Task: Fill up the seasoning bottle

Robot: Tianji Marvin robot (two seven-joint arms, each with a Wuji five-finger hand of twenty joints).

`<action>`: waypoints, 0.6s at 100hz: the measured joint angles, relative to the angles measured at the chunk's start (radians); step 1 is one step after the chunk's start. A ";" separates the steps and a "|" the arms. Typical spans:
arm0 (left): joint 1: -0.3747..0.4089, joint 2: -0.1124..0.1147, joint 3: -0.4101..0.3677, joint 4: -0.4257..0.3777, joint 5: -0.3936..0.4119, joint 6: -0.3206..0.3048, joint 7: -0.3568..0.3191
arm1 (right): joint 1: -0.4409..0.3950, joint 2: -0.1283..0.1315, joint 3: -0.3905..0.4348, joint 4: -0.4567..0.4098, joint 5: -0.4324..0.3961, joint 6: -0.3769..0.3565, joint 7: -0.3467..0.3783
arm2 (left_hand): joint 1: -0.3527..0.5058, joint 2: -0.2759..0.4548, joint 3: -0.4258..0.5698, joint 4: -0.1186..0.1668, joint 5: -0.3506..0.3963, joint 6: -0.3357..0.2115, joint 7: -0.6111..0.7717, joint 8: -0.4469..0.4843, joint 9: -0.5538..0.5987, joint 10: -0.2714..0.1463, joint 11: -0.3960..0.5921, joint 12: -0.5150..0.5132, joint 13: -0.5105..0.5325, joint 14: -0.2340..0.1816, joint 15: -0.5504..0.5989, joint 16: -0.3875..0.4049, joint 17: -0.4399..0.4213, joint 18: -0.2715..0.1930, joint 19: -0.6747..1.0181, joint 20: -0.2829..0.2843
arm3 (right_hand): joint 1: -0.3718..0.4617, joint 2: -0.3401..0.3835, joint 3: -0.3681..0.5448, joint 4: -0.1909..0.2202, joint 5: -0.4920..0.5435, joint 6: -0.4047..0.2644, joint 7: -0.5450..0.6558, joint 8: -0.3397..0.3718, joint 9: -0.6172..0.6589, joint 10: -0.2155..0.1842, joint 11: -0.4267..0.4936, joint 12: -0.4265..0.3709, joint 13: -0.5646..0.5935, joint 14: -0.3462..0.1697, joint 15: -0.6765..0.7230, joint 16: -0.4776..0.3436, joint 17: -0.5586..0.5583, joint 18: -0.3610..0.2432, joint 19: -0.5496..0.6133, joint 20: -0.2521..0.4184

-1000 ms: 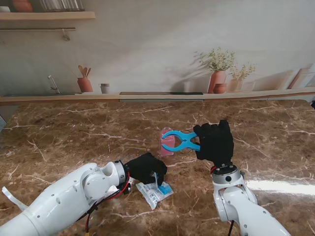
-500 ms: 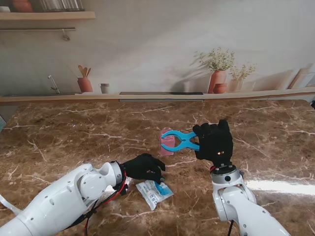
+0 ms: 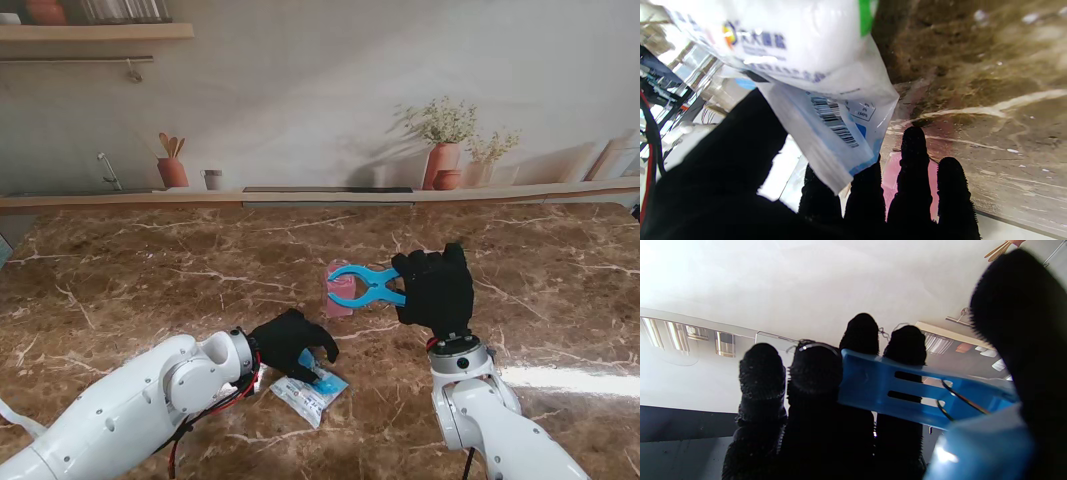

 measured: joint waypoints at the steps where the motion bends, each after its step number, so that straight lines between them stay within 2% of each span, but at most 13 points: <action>1: 0.000 0.001 -0.001 -0.004 0.002 0.004 -0.006 | 0.000 0.000 0.000 0.000 0.000 0.000 0.000 | -0.012 0.001 -0.009 0.001 0.000 0.005 -0.017 -0.020 0.000 0.000 0.000 -0.003 0.000 -0.005 -0.004 -0.003 0.000 0.001 0.001 -0.002 | 0.000 0.000 0.000 0.000 0.000 0.000 0.000 0.000 0.000 0.000 0.000 0.000 0.000 0.000 0.000 0.000 0.000 0.000 0.000 0.000; 4: 0.001 0.006 -0.003 -0.019 0.013 0.017 -0.025 | 0.000 0.000 0.000 0.000 0.000 0.000 0.000 | -0.032 0.012 -0.044 0.001 0.000 0.032 -0.080 -0.089 0.001 0.000 0.000 -0.022 0.000 -0.018 -0.015 -0.011 0.000 0.008 0.012 -0.002 | 0.000 0.000 0.000 0.000 0.000 0.000 0.000 0.002 0.000 0.000 0.000 0.000 0.000 0.000 0.000 0.000 0.000 0.000 0.000 0.000; 9: 0.001 0.015 -0.003 -0.049 0.047 0.045 -0.058 | 0.000 0.000 0.000 0.000 0.002 0.000 0.000 | -0.051 0.032 -0.121 0.011 0.001 0.073 -0.164 -0.188 0.043 0.001 -0.001 -0.045 0.003 -0.019 -0.016 -0.018 0.001 0.015 0.038 -0.002 | 0.000 0.000 0.000 0.000 0.000 0.000 0.000 0.003 0.000 0.000 0.000 0.000 0.000 0.000 -0.001 0.000 0.000 0.000 0.000 0.000; 14: -0.001 0.022 0.000 -0.071 0.098 0.067 -0.072 | 0.000 -0.001 0.000 0.000 0.002 0.000 0.000 | -0.060 0.054 -0.214 0.011 0.006 0.115 -0.207 -0.247 0.071 0.002 -0.001 -0.053 0.027 -0.019 -0.019 -0.024 0.009 0.026 0.054 -0.002 | 0.000 0.000 0.000 0.000 0.000 0.000 0.000 0.004 0.000 0.000 0.000 0.000 0.000 0.000 -0.001 0.000 0.000 0.000 0.000 0.000; 19: -0.007 0.028 0.008 -0.082 0.136 0.079 -0.077 | 0.000 -0.001 0.000 0.000 0.003 0.000 0.000 | -0.060 0.083 -0.301 0.011 0.057 0.153 -0.204 -0.264 0.090 -0.010 -0.006 -0.047 0.043 -0.019 -0.022 -0.025 0.014 0.038 0.069 -0.003 | 0.000 0.000 0.000 0.000 0.000 0.000 0.000 0.005 0.000 0.000 0.000 0.000 0.000 0.000 -0.001 0.000 0.000 0.000 0.000 0.000; 23: -0.013 0.032 0.015 -0.085 0.144 0.085 -0.078 | 0.000 -0.001 0.000 0.000 0.003 -0.001 0.000 | -0.060 0.094 -0.364 0.033 0.068 0.167 -0.207 -0.261 0.098 -0.011 -0.002 -0.020 0.061 -0.010 -0.026 -0.026 0.024 0.043 0.088 -0.003 | 0.000 0.000 0.000 0.000 0.000 0.000 0.000 0.005 0.000 0.000 0.000 0.000 0.000 0.000 -0.001 0.000 0.000 0.000 0.000 0.000; 27: -0.018 0.034 0.020 -0.086 0.144 0.091 -0.079 | 0.000 -0.001 0.001 -0.001 0.003 -0.001 0.000 | -0.060 0.116 -0.430 0.039 0.091 0.168 -0.203 -0.266 0.107 -0.012 0.011 0.015 0.074 -0.009 -0.026 -0.023 0.036 0.050 0.104 -0.003 | 0.000 0.000 0.000 0.000 0.000 0.000 0.000 0.006 0.000 0.000 0.000 0.000 0.000 0.000 -0.001 0.000 0.000 0.000 0.000 0.000; 37: -0.028 0.036 0.032 -0.088 0.144 0.109 -0.083 | -0.001 -0.001 0.002 -0.001 0.003 -0.002 0.000 | -0.057 0.150 -0.546 0.047 0.145 0.161 -0.096 -0.182 0.120 -0.019 0.035 0.070 0.091 -0.007 -0.024 -0.010 0.048 0.062 0.129 -0.003 | 0.000 0.000 0.000 0.000 0.000 0.000 0.000 0.006 0.000 0.000 0.000 0.000 0.000 0.000 -0.001 0.000 -0.001 0.000 0.000 0.000; 40: -0.031 0.037 0.036 -0.092 0.147 0.115 -0.090 | -0.001 -0.001 0.002 -0.001 0.003 -0.002 0.000 | -0.057 0.166 -0.572 0.047 0.189 0.149 -0.040 -0.142 0.118 -0.024 0.034 0.077 0.092 0.003 -0.024 -0.010 0.048 0.062 0.130 -0.003 | 0.000 0.000 0.000 0.000 0.000 0.000 0.000 0.006 0.000 0.000 0.000 0.000 0.000 0.000 -0.002 0.000 -0.001 0.000 0.000 0.000; 47: -0.039 0.039 0.041 -0.101 0.155 0.122 -0.112 | -0.002 -0.001 0.003 -0.001 0.003 -0.002 0.000 | -0.056 0.166 -0.594 0.047 0.258 0.139 0.054 -0.070 0.105 -0.032 0.031 0.092 0.096 0.030 -0.024 -0.011 0.048 0.062 0.134 -0.003 | 0.000 0.001 0.000 0.000 0.000 0.000 0.000 0.006 0.000 0.000 0.000 0.000 0.000 0.000 -0.003 0.000 -0.001 0.000 0.000 0.000; 60: -0.047 0.042 0.044 -0.110 0.157 0.132 -0.140 | -0.004 -0.001 0.007 -0.003 0.003 -0.002 0.000 | -0.028 0.166 -0.624 0.047 0.301 0.138 0.168 0.023 0.104 -0.039 0.020 0.098 0.096 0.030 -0.024 -0.011 0.039 0.062 0.141 -0.003 | 0.000 0.002 0.000 0.000 0.000 0.000 -0.001 0.006 0.000 0.000 0.000 0.000 0.000 0.000 -0.010 0.000 -0.001 0.000 0.000 0.000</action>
